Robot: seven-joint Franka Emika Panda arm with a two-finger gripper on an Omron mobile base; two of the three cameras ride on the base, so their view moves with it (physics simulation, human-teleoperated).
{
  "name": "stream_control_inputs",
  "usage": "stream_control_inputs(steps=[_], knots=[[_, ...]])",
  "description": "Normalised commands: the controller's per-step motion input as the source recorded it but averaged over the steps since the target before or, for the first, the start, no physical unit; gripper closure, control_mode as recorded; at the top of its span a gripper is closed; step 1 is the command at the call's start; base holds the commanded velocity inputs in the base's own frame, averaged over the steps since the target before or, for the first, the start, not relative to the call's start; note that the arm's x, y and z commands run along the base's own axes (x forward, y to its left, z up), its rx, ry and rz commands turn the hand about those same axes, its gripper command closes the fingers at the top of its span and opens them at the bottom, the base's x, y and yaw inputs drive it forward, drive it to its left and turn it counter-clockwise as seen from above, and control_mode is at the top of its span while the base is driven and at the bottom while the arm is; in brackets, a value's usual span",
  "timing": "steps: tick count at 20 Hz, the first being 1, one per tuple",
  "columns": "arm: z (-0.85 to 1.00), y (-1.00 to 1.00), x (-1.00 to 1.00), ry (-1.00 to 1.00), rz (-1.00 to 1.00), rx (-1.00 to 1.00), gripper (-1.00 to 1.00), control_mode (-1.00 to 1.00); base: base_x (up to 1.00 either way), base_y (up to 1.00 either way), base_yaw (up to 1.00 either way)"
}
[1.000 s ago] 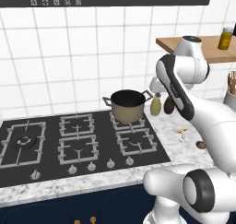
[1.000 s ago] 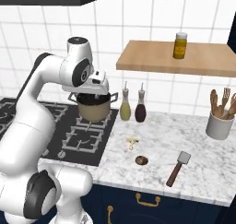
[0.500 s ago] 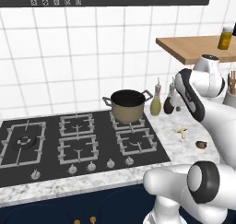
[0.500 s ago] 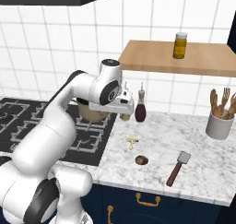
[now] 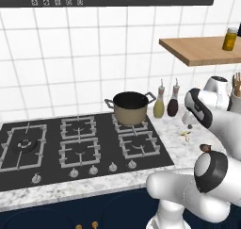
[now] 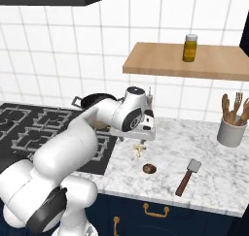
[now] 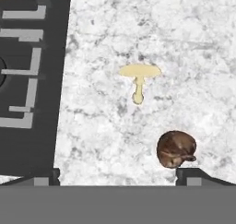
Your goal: Put the mushroom and mushroom in the pot. Retrieve the spatula and lightly stir the vegetables in the pot.
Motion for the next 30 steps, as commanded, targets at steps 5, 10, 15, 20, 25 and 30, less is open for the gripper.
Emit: stream_control_inputs(steps=[5,10,15,20,25,30], knots=[[-0.65,-0.17,0.29,0.00,0.00,0.00,-1.00,-1.00,0.00,0.00,0.00],[-0.53,-0.04,0.32,0.00,0.00,0.00,-1.00,-1.00,0.00,0.00,0.00],[-0.47,-0.02,0.41,0.00,0.00,0.00,-1.00,-1.00,0.00,0.00,0.00],[-0.40,-0.17,0.34,-0.01,0.00,0.00,-1.00,-1.00,0.00,0.00,0.00],[-0.23,-0.12,0.36,-0.03,0.00,0.00,-1.00,-1.00,0.00,0.00,0.00],[-0.22,0.00,0.28,-0.03,0.00,0.00,1.00,-1.00,0.00,0.00,0.00]])
